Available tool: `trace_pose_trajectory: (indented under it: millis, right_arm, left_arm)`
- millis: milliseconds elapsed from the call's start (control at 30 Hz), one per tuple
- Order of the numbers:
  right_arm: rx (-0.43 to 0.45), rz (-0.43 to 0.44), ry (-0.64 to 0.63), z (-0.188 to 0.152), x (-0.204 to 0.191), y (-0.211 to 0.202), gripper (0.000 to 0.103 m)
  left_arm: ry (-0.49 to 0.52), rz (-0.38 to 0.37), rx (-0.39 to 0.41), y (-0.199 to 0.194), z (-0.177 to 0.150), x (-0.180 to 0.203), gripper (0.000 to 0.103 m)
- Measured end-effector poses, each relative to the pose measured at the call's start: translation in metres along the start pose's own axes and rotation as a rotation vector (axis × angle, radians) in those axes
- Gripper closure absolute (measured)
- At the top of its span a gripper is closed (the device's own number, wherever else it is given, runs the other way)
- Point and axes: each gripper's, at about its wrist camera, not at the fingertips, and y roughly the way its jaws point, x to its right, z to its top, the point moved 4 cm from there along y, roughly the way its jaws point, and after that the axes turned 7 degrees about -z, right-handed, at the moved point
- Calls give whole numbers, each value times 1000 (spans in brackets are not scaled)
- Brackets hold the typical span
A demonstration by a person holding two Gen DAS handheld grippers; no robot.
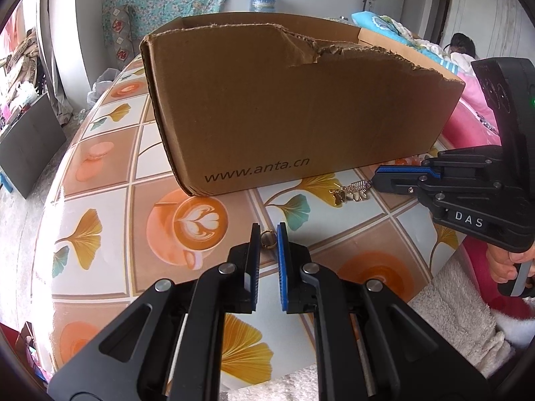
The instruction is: Organize jewelry
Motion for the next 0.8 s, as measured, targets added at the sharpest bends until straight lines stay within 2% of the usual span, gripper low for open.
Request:
trace_pose_trajectory:
  millis: [233, 467, 733, 800]
  right_arm:
    - [0, 13, 37, -4, 11, -9, 100]
    - [-24, -26, 34, -11, 12, -8, 100]
    - [-37, 26, 21, -11, -4, 2, 100]
    - [-33, 15, 21, -11, -2, -1, 100]
  left_arm:
    - [5, -2, 6, -3, -1, 0, 94]
    - [-6, -2, 9, -4, -1, -5, 94]
    - [-10, 0, 7, -3, -1, -6, 94]
    - [-11, 0, 7, -3, -1, -6, 94]
